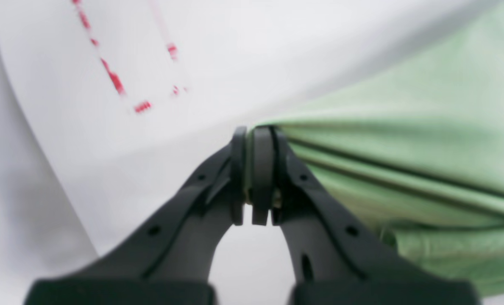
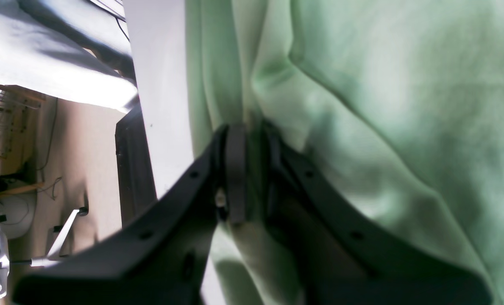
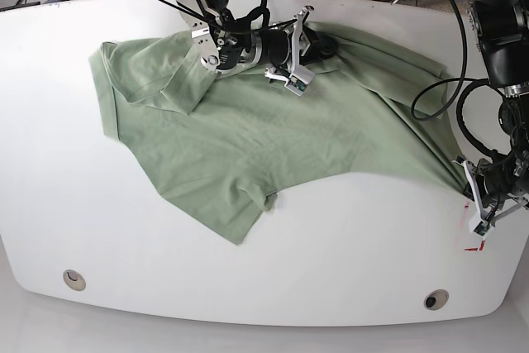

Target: Layout the t-shirt on the table in an organized manner, then fold the t-shirt properly

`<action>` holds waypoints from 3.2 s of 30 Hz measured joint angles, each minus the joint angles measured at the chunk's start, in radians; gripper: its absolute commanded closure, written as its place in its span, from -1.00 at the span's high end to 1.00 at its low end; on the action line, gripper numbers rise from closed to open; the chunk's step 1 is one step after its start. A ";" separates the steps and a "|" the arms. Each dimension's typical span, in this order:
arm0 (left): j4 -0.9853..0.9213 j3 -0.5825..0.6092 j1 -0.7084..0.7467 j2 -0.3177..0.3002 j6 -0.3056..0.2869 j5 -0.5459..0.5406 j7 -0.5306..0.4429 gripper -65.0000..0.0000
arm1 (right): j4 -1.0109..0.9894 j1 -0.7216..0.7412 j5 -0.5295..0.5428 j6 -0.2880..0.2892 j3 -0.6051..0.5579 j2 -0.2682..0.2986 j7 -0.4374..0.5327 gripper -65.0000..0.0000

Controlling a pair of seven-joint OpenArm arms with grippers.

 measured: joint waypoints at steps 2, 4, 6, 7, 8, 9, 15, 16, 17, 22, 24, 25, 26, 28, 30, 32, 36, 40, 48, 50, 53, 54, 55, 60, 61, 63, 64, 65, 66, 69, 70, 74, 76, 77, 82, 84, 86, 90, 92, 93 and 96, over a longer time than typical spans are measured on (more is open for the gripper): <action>0.045 -0.027 0.000 0.006 -0.004 -0.011 -0.003 -1.00 | 0.000 0.000 0.000 0.000 -0.001 0.000 0.000 -0.80; 0.068 -0.040 -0.002 0.011 -0.003 -0.010 -0.002 -1.00 | 0.000 0.000 0.000 0.000 -0.001 0.000 0.000 -0.80; 0.077 -0.041 -0.005 0.016 -0.003 -0.009 0.000 -1.00 | 0.000 0.000 0.000 0.000 -0.001 0.000 0.000 -0.80; 0.079 -0.041 -0.005 0.017 -0.003 -0.008 0.000 -1.00 | 0.000 0.000 0.000 0.000 -0.001 0.000 0.000 -0.80; 0.080 -0.041 -0.005 0.019 -0.003 -0.007 0.000 -1.00 | 0.000 0.000 0.000 0.000 -0.001 0.000 0.000 -0.80; 0.080 -0.041 -0.004 0.021 -0.003 -0.006 0.000 -1.00 | 0.000 0.000 0.000 0.000 -0.001 -0.001 0.000 -0.80; 0.080 -0.041 -0.001 0.022 -0.003 -0.003 0.000 -1.00 | 0.000 0.000 0.000 0.000 -0.003 0.000 0.000 -0.80; 0.079 -0.041 -0.001 0.022 -0.003 -0.003 0.000 -1.00 | 0.000 0.000 0.000 0.000 -0.003 0.000 0.000 -0.80; 0.079 -0.041 -0.001 0.022 -0.003 -0.003 0.000 -1.00 | 0.000 0.000 0.000 0.000 -0.003 0.000 0.000 -0.80; 0.078 -0.041 0.014 0.021 -0.003 -0.003 -0.002 -1.00 | 0.000 0.000 0.000 0.000 -0.003 0.000 0.000 -0.80; 0.078 -0.041 0.027 0.022 -0.003 -0.001 -0.003 -1.00 | 0.000 0.000 0.000 0.000 -0.003 0.000 0.000 -0.80; 0.078 -0.041 0.029 0.022 -0.003 -0.001 -0.002 -1.00 | 0.000 0.000 0.000 0.000 -0.003 0.000 0.000 -0.80; 0.078 -0.041 0.035 0.022 -0.003 0.002 -0.002 -1.00 | 0.000 0.000 0.000 0.000 -0.003 0.000 0.000 -0.80; 0.077 -0.042 0.043 0.026 -0.002 0.011 0.000 -1.00 | 0.000 0.000 0.000 0.000 -0.003 0.000 0.000 -0.80; 0.077 -0.044 0.049 0.033 0.001 0.013 0.000 -1.00 | 0.000 0.000 0.000 0.000 -0.003 0.000 0.000 -0.80; 0.077 -0.044 0.055 0.039 0.001 0.012 -0.003 -1.00 | 0.000 0.003 0.000 0.000 -0.003 0.000 0.000 -0.80; 0.077 -0.043 0.060 0.043 0.001 0.012 -0.003 -1.00 | -0.001 0.008 -0.001 0.001 -0.003 0.000 -0.007 -0.80; 0.077 -0.041 0.059 0.041 0.001 0.012 0.003 -1.00 | -0.002 0.008 -0.001 0.005 -0.003 0.000 -0.007 -0.80; 0.077 -0.041 0.058 0.041 0.001 0.012 0.022 -1.00 | -0.002 0.009 -0.001 0.005 -0.003 0.000 -0.007 -0.80; 0.077 -0.042 0.058 0.041 0.001 0.012 0.022 -1.00 | -0.002 0.009 -0.001 0.005 -0.003 0.000 -0.007 -0.80; 0.077 -0.042 0.059 0.041 0.001 -0.005 0.022 -1.00 | -0.002 0.009 -0.001 0.005 -0.003 0.000 -0.007 -0.80; 0.077 -0.042 0.059 0.041 0.001 -0.018 0.023 -1.00 | -0.002 0.009 -0.001 0.005 -0.003 0.000 -0.007 -0.80; 0.077 -0.042 0.059 0.040 0.001 -0.030 0.022 -1.00 | -0.002 0.009 -0.001 0.005 -0.003 0.000 -0.007 -0.80; 0.077 -0.042 0.059 0.040 0.001 -0.064 0.022 -1.00 | -0.002 0.010 -0.001 0.005 -0.003 0.000 -0.007 -0.80; 0.077 -0.042 0.059 0.040 0.001 -0.064 0.022 -1.00 | -0.002 0.010 -0.001 0.005 -0.003 0.000 -0.007 -0.80; 0.077 -0.042 0.059 0.040 0.001 -0.064 0.022 -1.00 | -0.002 0.011 -0.002 0.005 -0.002 0.000 -0.008 -0.80; 0.077 -0.042 0.059 0.040 0.001 -0.064 0.022 -1.00 | -0.002 0.011 -0.002 0.005 -0.002 0.000 -0.008 -0.80; 0.077 -0.042 0.059 0.040 0.001 -0.064 0.022 -1.00 | -0.002 0.011 -0.003 0.005 -0.002 0.000 -0.008 -0.80; 0.077 -0.042 0.059 0.040 0.001 -0.064 0.022 -1.00 | -0.002 0.011 -0.003 0.005 -0.002 0.000 -0.008 -0.80; 0.077 -0.042 0.059 0.041 0.001 -0.064 0.022 -1.00 | -0.002 0.011 -0.004 0.008 0.000 0.000 -0.008 -0.80; 0.077 -0.042 0.059 0.041 0.001 -0.064 0.022 -1.00 | -0.002 0.014 -0.004 0.008 0.000 0.000 -0.008 -0.80; 0.079 -0.042 0.061 0.040 0.001 -0.064 0.022 -1.00 | -0.007 0.022 -0.006 0.014 0.035 -0.008 -0.013 -0.80; 0.081 -0.043 0.069 0.040 0.002 -0.065 0.022 -1.00 | -0.007 0.025 -0.008 0.014 0.062 -0.011 -0.008 -0.80; 0.082 -0.044 0.074 0.040 0.002 -0.068 0.022 -1.00 | -0.008 0.029 -0.009 0.013 0.073 -0.010 -0.004 -0.80; 0.082 -0.044 0.101 0.042 0.001 -0.068 0.023 -1.00 | -0.014 0.085 -0.041 0.003 0.081 -0.010 -0.010 -0.80; 0.082 -0.044 0.110 0.043 0.002 -0.068 0.022 -1.00 | -0.014 0.109 -0.058 -0.007 0.081 -0.015 -0.018 -0.80; 0.082 -0.045 0.115 0.047 0.002 -0.067 0.023 -1.00 | -0.016 0.136 -0.075 -0.020 0.081 -0.018 -0.031 -0.80; 0.096 -0.068 0.135 0.068 0.008 -0.064 0.022 -1.00 | -0.021 0.173 -0.101 -0.029 0.080 -0.038 -0.052 -0.80; 0.116 -0.081 0.153 0.080 0.008 -0.072 0.022 -1.00 | -0.023 0.185 -0.105 -0.034 0.080 -0.048 -0.061 -0.80; 0.125 -0.085 0.163 0.084 0.006 -0.076 0.019 -1.00 | -0.024 0.190 -0.109 -0.034 0.080 -0.052 -0.062 -0.80; 0.148 -0.100 0.184 0.101 0.008 -0.063 0.023 -1.00 | -0.027 0.208 -0.109 -0.034 0.078 -0.060 -0.068 -0.80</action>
